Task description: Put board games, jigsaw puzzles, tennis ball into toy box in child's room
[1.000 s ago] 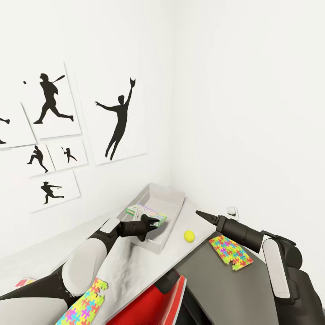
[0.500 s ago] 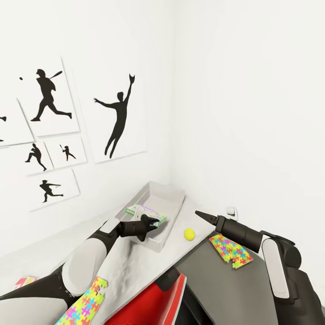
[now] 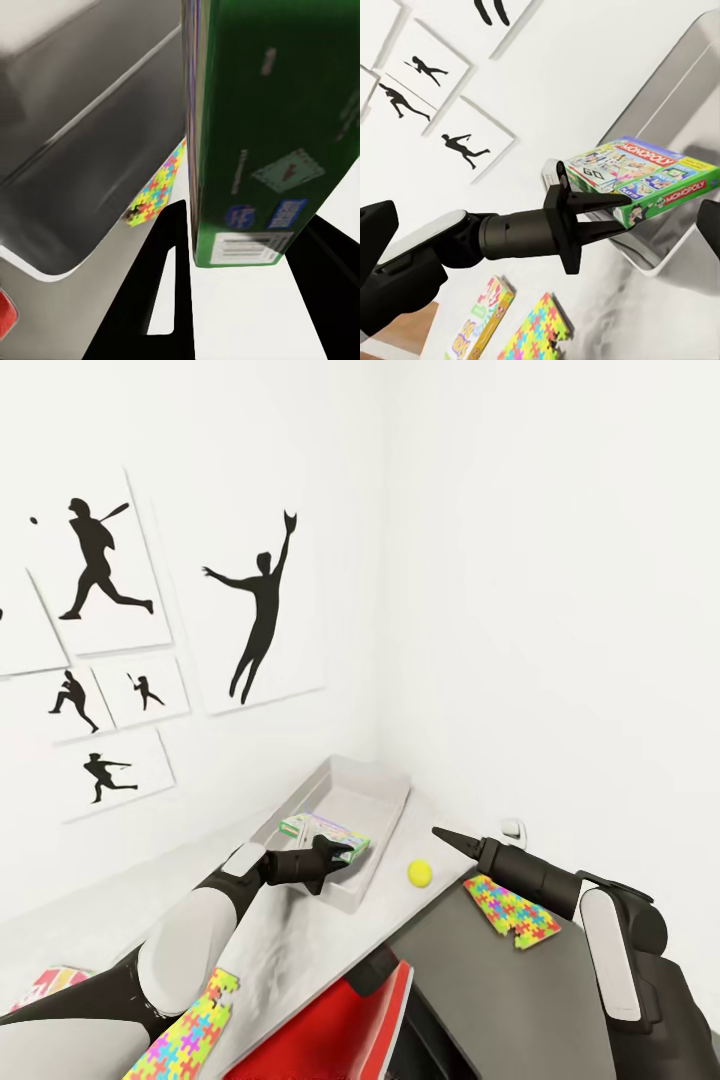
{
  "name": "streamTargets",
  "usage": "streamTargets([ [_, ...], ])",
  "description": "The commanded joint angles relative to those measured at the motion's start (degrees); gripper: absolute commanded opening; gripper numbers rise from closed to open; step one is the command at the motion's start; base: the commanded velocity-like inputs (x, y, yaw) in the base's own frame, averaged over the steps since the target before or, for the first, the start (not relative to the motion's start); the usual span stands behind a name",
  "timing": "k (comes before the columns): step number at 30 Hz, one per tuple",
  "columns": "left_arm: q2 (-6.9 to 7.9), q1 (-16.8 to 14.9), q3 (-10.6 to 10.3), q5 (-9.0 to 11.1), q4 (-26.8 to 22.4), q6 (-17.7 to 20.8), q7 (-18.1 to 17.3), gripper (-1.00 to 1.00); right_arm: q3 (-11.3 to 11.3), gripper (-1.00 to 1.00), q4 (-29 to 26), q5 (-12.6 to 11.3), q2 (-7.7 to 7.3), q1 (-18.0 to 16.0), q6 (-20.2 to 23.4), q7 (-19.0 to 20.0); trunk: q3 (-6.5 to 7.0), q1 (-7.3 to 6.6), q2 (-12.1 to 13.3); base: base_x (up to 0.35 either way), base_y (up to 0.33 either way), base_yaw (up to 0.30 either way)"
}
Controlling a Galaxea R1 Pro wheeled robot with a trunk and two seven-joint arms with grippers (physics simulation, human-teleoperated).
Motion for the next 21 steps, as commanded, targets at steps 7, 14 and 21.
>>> streamTargets([
  [7, -0.03, -0.05, 0.41, -0.51, -0.09, 0.21, -0.29, -1.00, -0.14, 1.00, -0.01, 0.29, 0.03, -0.07, 0.22, 0.41, -0.79, 0.03, -0.14, 0.000, 0.000, 0.000],
  [14, 0.03, -0.05, 0.39, -0.51, -0.15, 0.20, -0.29, -1.00, -0.16, 1.00, -0.01, 0.29, 0.03, -0.07, 0.22, 0.46, -1.17, 0.03, -0.14, 0.000, 0.000, 0.000],
  [21, 0.05, -0.05, 0.34, -0.51, -0.17, 0.16, -0.35, -1.00, -0.08, 1.00, -0.01, 0.29, 0.03, -0.07, 0.22, 0.52, -1.20, 0.03, -0.14, 0.000, 0.000, 0.000],
])
